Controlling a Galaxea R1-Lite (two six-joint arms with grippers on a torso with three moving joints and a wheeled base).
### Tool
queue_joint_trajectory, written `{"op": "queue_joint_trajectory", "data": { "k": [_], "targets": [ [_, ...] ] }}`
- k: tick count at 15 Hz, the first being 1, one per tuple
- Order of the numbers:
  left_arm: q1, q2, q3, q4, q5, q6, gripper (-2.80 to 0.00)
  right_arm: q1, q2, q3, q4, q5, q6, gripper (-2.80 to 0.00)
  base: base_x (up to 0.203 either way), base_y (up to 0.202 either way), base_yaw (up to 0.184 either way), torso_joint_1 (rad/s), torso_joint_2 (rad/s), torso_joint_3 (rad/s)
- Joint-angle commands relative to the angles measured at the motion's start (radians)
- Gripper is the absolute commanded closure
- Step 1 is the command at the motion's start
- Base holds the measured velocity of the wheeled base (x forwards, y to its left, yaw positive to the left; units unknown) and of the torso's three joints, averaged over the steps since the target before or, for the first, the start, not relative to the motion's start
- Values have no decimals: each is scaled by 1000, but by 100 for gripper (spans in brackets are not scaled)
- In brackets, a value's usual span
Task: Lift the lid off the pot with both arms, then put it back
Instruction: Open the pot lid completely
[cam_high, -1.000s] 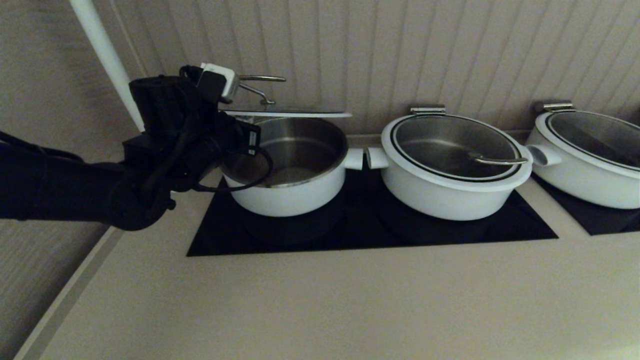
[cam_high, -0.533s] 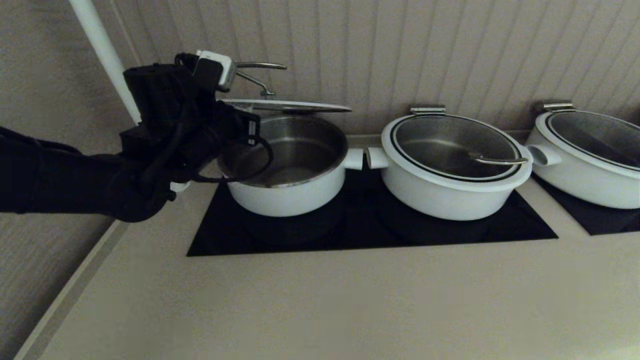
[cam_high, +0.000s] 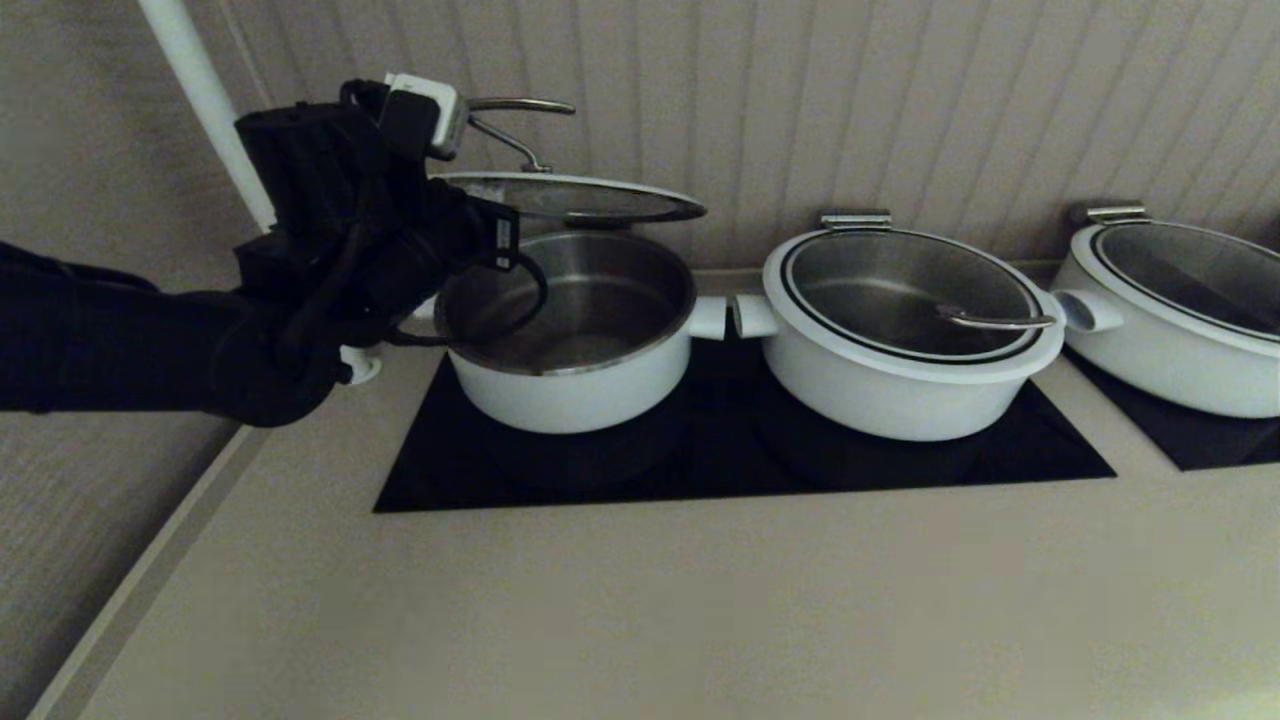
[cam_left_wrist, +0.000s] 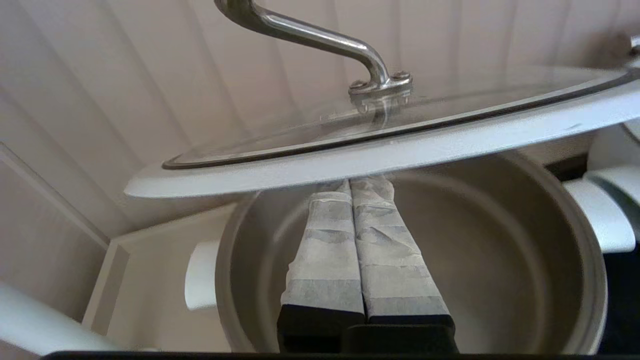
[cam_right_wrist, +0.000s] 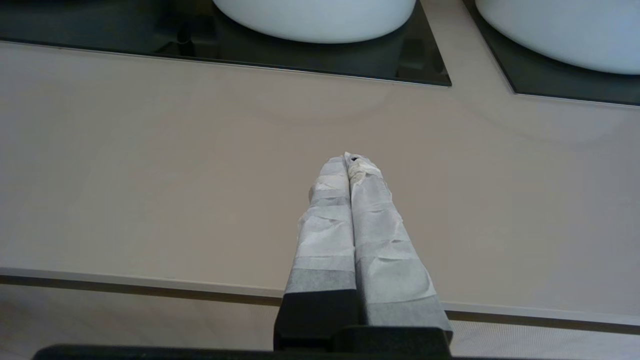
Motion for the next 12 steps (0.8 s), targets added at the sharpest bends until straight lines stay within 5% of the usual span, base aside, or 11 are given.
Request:
{"op": "queue_joint_trajectory", "data": {
  "k": [1,12],
  "targets": [
    [0,17,-30,-4,1,2,0,1,1,0,0,0,-2,0,0,0,0,0,0,0],
    [-2,85,-234,-4,-5,6,0,0,1,0,0,0,-1,0,0,0,0,0,0,0]
  ]
}}
